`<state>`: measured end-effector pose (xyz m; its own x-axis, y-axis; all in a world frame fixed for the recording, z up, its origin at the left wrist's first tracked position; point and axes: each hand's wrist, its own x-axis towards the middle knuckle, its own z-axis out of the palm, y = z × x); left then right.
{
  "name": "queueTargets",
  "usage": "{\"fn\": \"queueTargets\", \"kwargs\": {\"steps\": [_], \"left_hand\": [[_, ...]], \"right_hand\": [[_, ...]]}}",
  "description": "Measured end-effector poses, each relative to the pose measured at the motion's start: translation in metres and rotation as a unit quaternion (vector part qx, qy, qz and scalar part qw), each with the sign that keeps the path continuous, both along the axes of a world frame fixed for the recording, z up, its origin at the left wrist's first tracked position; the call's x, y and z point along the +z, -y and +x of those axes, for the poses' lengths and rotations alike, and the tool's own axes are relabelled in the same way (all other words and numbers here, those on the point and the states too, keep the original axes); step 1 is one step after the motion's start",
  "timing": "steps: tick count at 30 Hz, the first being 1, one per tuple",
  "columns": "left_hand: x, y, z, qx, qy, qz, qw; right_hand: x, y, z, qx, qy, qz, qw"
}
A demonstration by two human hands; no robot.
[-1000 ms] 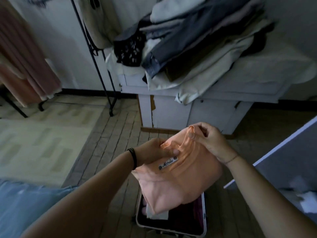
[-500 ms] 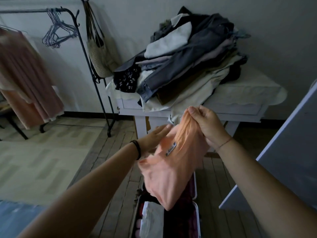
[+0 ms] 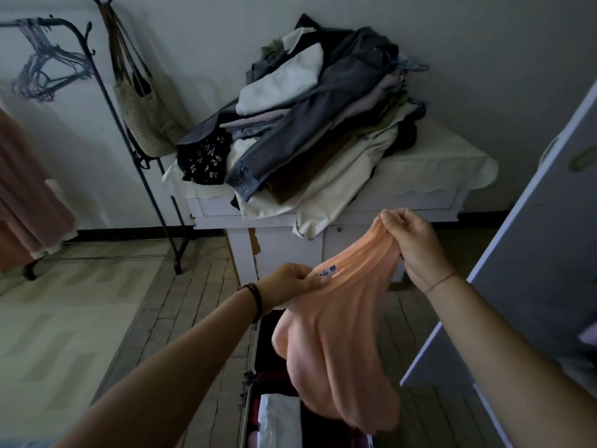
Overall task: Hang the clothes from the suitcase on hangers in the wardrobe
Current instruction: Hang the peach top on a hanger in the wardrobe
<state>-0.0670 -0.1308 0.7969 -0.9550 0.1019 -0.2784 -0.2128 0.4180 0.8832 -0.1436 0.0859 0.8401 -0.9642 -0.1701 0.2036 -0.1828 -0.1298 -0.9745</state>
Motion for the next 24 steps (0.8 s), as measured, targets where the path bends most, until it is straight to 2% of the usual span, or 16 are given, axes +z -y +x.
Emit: {"fn": "queueTargets", "kwargs": {"steps": [3,6,8,10,12,13,16,18,19,21,24], "left_hand": [[0.008,-0.005,-0.016,-0.040,-0.015,-0.037,0.998],[0.019,-0.014,-0.036,-0.057,-0.040,0.000,0.998],[0.026,-0.026,-0.052,-0.058,-0.065,0.026,0.996],[0.034,-0.044,-0.063,-0.080,-0.086,0.048,0.992],[0.042,-0.062,-0.073,-0.114,-0.094,0.076,0.986],[0.045,-0.071,-0.077,-0.130,-0.098,0.084,0.983],[0.054,-0.095,-0.085,-0.192,-0.106,0.083,0.972],[0.058,-0.111,-0.087,-0.234,-0.103,0.083,0.963],[0.058,-0.119,-0.089,-0.247,-0.103,0.083,0.960],[0.057,-0.137,-0.094,-0.283,-0.111,0.073,0.950],[0.053,-0.166,-0.101,-0.347,-0.149,-0.019,0.926]], "right_hand": [[-0.001,-0.031,-0.011,-0.084,-0.024,0.047,0.995],[0.004,-0.069,-0.012,-0.142,-0.056,0.168,0.974],[0.008,-0.093,-0.007,-0.110,-0.063,0.270,0.954],[0.006,-0.109,0.002,-0.050,-0.032,0.377,0.924],[0.002,-0.122,0.013,-0.029,0.000,0.430,0.902],[-0.001,-0.128,0.019,-0.037,0.009,0.415,0.909],[-0.003,-0.143,0.042,-0.120,0.019,0.253,0.960],[-0.005,-0.153,0.055,-0.210,0.036,0.165,0.963],[-0.007,-0.159,0.060,-0.254,0.044,0.144,0.955],[-0.006,-0.171,0.074,-0.343,0.041,0.172,0.923],[0.000,-0.194,0.097,-0.434,0.036,0.199,0.878]]}}
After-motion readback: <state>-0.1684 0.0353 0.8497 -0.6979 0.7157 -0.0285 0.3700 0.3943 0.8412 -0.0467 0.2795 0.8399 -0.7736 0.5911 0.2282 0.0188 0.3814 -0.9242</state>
